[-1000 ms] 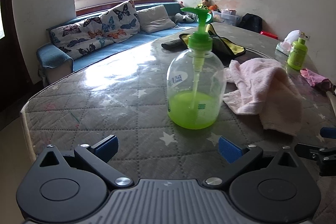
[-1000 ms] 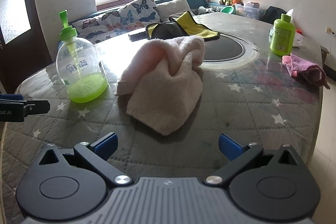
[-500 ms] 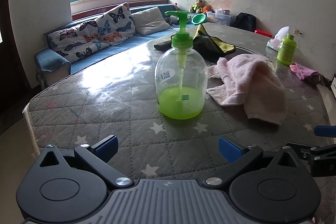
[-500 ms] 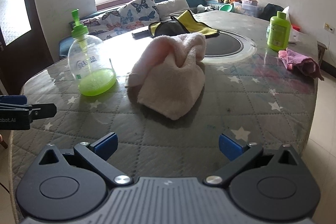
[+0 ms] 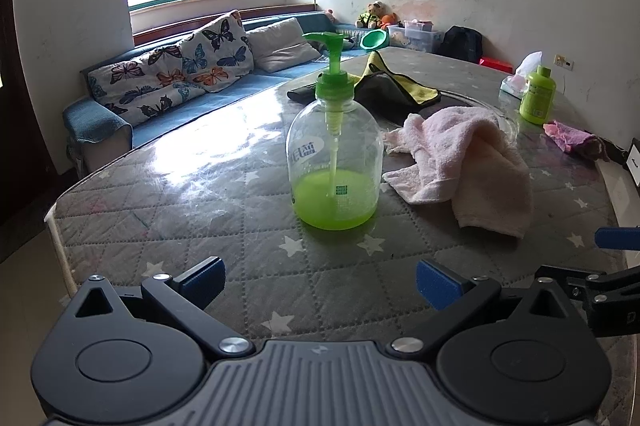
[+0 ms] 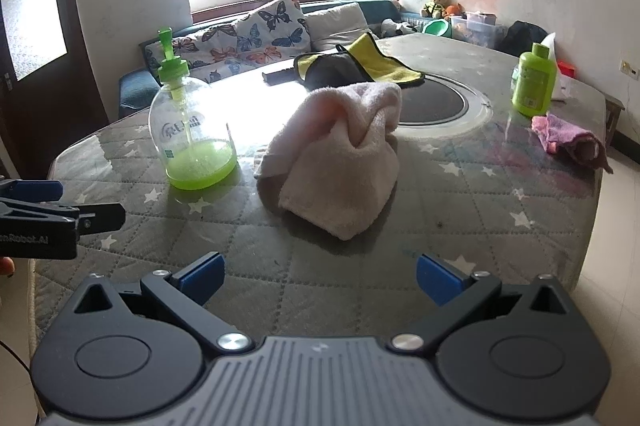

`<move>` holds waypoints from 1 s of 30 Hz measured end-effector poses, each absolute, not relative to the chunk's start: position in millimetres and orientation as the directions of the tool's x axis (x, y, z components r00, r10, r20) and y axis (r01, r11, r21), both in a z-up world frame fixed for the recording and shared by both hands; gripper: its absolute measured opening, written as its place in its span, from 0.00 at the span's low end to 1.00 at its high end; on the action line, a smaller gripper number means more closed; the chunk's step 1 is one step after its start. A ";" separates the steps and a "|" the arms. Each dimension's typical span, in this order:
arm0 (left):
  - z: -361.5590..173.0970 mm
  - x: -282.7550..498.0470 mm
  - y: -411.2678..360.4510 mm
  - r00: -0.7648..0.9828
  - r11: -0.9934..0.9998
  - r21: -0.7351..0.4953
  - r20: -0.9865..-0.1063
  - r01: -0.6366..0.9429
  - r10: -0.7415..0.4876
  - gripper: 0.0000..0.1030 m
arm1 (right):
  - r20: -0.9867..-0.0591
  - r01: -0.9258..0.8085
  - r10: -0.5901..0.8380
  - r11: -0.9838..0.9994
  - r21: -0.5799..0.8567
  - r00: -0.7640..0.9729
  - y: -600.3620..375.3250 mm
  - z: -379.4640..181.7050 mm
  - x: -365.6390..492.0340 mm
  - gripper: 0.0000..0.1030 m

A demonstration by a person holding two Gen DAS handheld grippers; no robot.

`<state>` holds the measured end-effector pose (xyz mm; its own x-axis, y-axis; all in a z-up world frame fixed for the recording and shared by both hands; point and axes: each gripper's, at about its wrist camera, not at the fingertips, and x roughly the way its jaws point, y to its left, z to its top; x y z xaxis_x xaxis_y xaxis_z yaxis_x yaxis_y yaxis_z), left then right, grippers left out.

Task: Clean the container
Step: 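Grasp the pink towel with the right tool and lift it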

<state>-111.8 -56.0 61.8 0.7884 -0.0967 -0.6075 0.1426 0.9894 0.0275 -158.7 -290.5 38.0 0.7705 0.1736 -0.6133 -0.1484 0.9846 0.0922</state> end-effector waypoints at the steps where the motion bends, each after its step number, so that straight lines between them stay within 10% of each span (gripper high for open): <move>1: 62.0 -110.9 -56.2 0.788 0.989 0.027 -0.608 0.144 -0.098 1.00 | -0.613 -0.150 0.175 0.984 0.092 0.771 -290.4 38.8 -157.7 1.00; 30: 68.8 -35.9 -69.5 0.768 0.989 0.044 -0.635 0.143 -0.083 1.00 | -0.620 -0.139 0.222 0.974 0.180 0.753 -333.5 66.4 -46.5 0.93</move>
<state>-35.9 -69.5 68.8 0.7684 -0.0833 -0.6346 0.1433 0.9887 0.0438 -46.5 -333.5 66.4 0.7528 0.2219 -0.6197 -0.1389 0.9738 0.1800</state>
